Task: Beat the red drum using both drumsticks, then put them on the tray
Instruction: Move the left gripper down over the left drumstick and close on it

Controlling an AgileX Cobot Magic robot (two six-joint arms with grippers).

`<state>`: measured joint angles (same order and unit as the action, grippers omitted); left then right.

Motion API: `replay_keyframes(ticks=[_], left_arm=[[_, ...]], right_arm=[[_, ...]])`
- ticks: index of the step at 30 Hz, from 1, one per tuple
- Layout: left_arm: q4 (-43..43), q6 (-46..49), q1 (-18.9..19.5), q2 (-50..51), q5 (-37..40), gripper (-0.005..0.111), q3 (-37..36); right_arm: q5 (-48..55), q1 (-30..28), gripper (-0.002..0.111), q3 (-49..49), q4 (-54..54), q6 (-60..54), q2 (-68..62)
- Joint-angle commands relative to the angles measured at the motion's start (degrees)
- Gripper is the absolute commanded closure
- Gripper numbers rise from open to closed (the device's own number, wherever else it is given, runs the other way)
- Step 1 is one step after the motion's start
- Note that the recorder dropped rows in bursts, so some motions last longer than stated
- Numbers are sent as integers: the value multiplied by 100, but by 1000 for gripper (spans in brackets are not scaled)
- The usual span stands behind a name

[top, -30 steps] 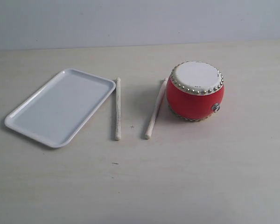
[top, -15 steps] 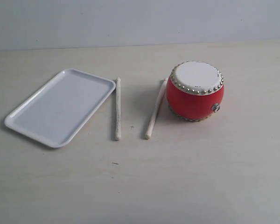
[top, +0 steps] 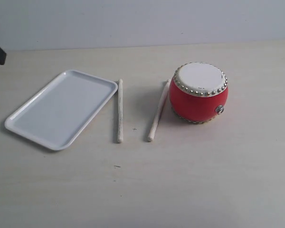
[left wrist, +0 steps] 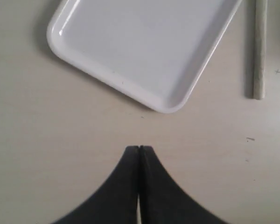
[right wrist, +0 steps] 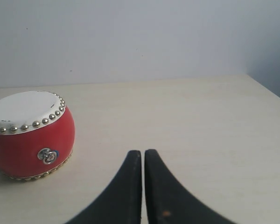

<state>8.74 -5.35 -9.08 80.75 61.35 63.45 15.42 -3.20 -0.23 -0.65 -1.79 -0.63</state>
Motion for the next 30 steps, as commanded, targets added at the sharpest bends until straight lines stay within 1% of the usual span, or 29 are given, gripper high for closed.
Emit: replay_keyframes(ticks=[1, 3, 5, 8, 10, 14, 16, 18, 19, 21, 22, 26, 30], left_arm=[[-1062, -1188, -951, 521, 220, 107, 460], [-1412, -1571, -1405, 772, 229, 107, 634], [-1419, -1614, -1751, 1084, 151, 107, 860], [-1179, -1587, -2103, 1607, 22, 107, 1231], [-916, -1587, -2220, 1928, -118, 107, 1459], [-225, -1432, -2249, 2550, -119, 107, 2046], [-31, -1432, -2249, 2808, -5, 105, 2367], [118, -1432, -2249, 3069, 122, 102, 2628], [252, -1422, -2249, 3307, 237, 96, 2880], [276, -1422, -2286, 3535, 260, 90, 3091], [276, -1440, -2298, 3634, 260, 88, 3170], [331, -1501, -2437, 4024, 214, 87, 3302], [534, -1484, -2435, 4196, -18, 87, 3318]], right_arm=[[-27, 10, 105, 23, -8, 0, -17], [-27, 10, 105, 23, -8, 0, -17], [-27, 10, 105, 23, -8, 0, -17], [-27, 10, 105, 23, -8, 0, -17], [-27, 10, 105, 23, -8, 0, -17], [-27, 10, 105, 23, -50, 0, -17], [-27, 10, 105, 23, -50, 0, -17], [-27, 10, 105, 23, -50, 0, -17], [-27, 10, 105, 23, -50, 0, -17], [-27, 10, 105, 23, -50, 0, -17], [-27, 10, 105, 23, -63, 0, -17], [-27, 10, 105, 23, -63, 0, -17], [-27, 10, 105, 23, -76, 0, -17]])
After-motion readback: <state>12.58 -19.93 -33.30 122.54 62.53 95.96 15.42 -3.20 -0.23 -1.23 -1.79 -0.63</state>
